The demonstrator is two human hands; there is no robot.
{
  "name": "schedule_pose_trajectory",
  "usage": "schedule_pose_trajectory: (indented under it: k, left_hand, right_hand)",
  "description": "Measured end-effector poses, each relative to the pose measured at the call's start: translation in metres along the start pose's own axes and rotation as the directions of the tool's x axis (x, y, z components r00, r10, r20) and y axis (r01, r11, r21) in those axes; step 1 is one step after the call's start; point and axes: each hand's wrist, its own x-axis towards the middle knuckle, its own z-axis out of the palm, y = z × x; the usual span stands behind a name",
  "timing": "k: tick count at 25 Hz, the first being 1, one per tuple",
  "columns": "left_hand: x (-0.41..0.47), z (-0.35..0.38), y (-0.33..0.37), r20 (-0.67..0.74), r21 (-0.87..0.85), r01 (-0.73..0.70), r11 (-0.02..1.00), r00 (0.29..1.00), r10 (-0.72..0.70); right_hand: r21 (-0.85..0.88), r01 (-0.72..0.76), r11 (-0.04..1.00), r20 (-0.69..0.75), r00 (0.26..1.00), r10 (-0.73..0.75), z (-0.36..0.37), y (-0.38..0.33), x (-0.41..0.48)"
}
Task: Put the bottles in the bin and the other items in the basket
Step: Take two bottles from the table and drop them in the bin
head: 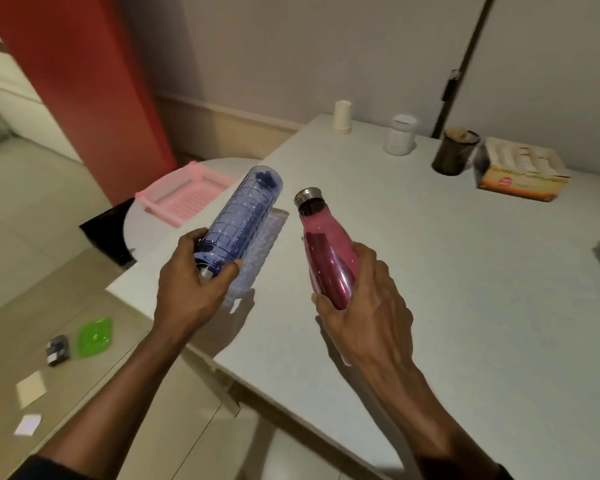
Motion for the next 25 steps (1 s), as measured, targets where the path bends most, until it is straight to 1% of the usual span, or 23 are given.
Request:
schedule_pose_trajectory:
  k: [3, 6, 10, 13, 16, 20, 25]
  left_hand:
    - [-0.011, -0.043, -0.022, -0.099, -0.056, 0.069, 0.996, 0.992, -0.074]
    - [-0.02, -0.096, -0.052, -0.179, -0.081, 0.086, 0.993, 0.979, -0.1]
    - [-0.029, -0.171, -0.102, -0.244, -0.1, 0.12, 0.988, 0.959, -0.141]
    - [-0.034, -0.216, -0.139, -0.272, -0.108, 0.146, 0.983, 0.947, -0.17]
    - [-0.041, -0.258, -0.18, -0.285, -0.128, 0.204, 0.971, 0.93, -0.233]
    - [-0.054, -0.299, -0.228, -0.305, -0.113, 0.283, 0.952, 0.902, -0.304]
    - [-0.063, -0.318, -0.281, -0.334, -0.105, 0.4, 0.91, 0.848, -0.411]
  right_hand:
    - [0.074, 0.075, 0.994, 0.037, 0.996, -0.078, 0.021, -0.042, -0.007]
    - [0.115, 0.142, 0.983, 0.059, 0.987, -0.15, 0.049, -0.095, -0.016]
    - [0.129, 0.215, 0.968, 0.105, 0.968, -0.229, 0.092, -0.174, -0.04]
    - [0.155, 0.258, 0.954, 0.147, 0.949, -0.28, 0.125, -0.222, -0.06]
    - [0.167, 0.283, 0.944, 0.19, 0.931, -0.313, 0.158, -0.267, -0.079]
    - [0.189, 0.315, 0.93, 0.264, 0.896, -0.358, 0.203, -0.306, -0.096]
    - [0.095, 0.353, 0.931, 0.383, 0.85, -0.361, 0.268, -0.329, -0.101]
